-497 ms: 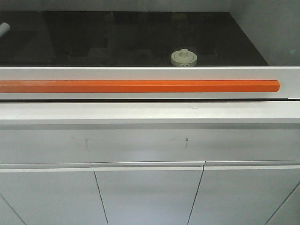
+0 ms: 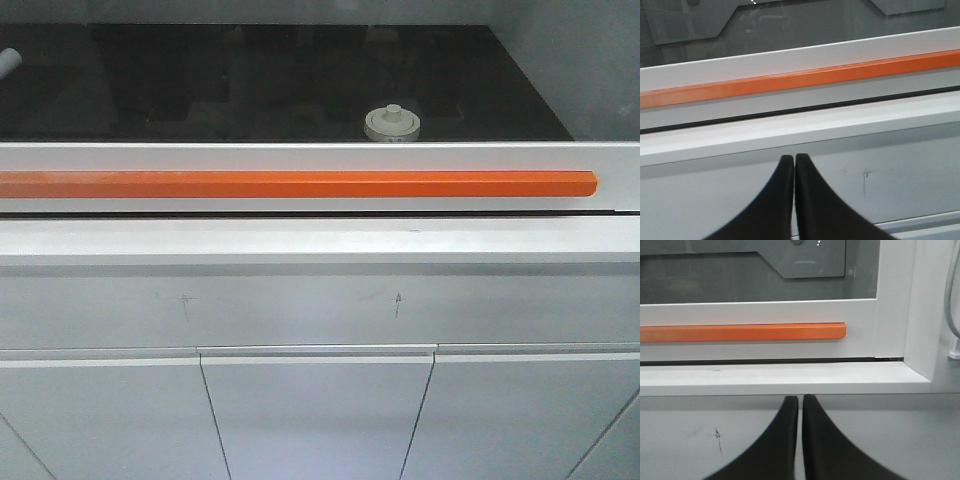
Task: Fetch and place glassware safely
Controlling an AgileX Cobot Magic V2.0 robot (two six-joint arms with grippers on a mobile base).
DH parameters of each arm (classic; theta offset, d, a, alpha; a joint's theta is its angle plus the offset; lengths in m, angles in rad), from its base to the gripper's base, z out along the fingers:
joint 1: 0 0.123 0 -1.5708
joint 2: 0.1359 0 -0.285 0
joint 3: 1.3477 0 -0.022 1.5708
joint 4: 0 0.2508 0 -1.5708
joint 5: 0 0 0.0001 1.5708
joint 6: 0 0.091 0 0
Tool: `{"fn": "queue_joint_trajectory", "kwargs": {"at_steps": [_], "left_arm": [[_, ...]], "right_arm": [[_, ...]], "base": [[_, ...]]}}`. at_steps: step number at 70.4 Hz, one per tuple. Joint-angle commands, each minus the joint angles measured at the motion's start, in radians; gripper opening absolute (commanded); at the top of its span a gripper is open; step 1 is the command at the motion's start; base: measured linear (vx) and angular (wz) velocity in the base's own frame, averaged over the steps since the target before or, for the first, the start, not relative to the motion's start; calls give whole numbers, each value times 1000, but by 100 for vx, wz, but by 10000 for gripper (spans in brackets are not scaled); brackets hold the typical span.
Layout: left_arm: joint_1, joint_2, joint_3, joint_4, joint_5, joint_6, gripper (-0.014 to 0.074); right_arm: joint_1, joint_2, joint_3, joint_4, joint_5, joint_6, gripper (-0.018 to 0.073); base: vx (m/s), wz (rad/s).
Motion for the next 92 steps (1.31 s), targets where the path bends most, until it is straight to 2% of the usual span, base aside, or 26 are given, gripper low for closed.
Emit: {"fn": "queue_joint_trajectory", "kwargs": {"at_steps": [1,45,69,81,92], "left_arm": [[-2,-2,27,-6,-81,-6,-7],[-2,-2,26,-6,-87,-6,-7],[-2,-2,26,-7,-95,-19,-7],[-2,-2,26,-6,-153,-13,-7],[-2,-2,21,-6,-300,-14,-7]], "right_arm": [[-1,-12,19,-1,-69,-7,-3],[-1,-12,19,-2,-70,-8,-3],[-1,-12,18,-1,-139,-8,-3],[-1,-12,18,-1,-180,-8,-3],[-1,-12,14,-1,-298,-8,-3]], "base": [[0,0],[0,0],[0,0],[0,0],[0,0]]}}
